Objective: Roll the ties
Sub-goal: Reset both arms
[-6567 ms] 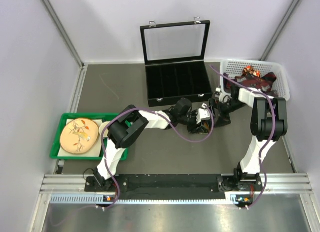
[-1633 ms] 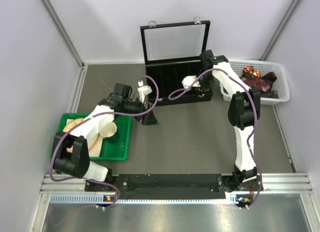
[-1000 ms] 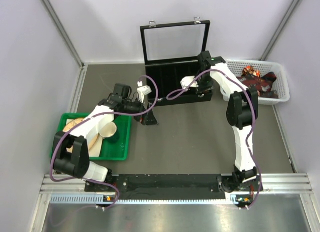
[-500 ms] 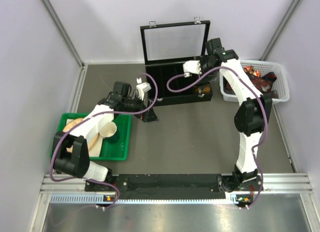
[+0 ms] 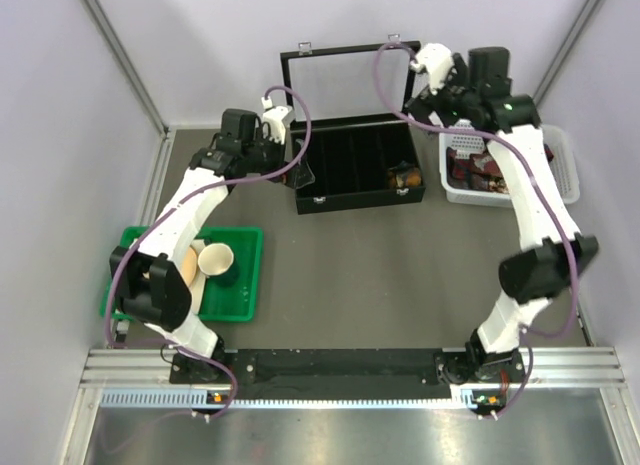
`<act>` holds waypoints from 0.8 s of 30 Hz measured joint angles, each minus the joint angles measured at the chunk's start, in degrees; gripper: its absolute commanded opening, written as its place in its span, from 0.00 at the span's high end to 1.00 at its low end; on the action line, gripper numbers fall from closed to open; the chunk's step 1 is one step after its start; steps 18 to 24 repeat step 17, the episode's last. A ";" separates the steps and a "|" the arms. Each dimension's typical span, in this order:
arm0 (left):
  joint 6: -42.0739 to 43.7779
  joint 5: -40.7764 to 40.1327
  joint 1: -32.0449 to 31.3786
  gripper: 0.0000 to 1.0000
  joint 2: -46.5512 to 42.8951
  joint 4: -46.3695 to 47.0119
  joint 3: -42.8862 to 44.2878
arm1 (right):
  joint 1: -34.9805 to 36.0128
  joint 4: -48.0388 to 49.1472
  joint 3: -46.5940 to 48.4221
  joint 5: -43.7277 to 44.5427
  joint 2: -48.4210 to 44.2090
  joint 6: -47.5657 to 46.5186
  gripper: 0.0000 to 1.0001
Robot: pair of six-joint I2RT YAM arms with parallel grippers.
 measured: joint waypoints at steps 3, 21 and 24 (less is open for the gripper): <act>-0.50 -3.26 0.26 0.01 1.18 -1.25 1.42 | -0.26 0.74 -6.43 -3.65 -8.07 10.49 0.01; -2.99 -17.68 1.36 0.01 -5.05 -0.96 -17.35 | -0.24 7.63 -52.39 -11.10 -19.52 36.65 0.01; -2.99 -17.68 1.36 0.01 -5.05 -0.96 -17.35 | -0.24 7.63 -52.39 -11.10 -19.52 36.65 0.01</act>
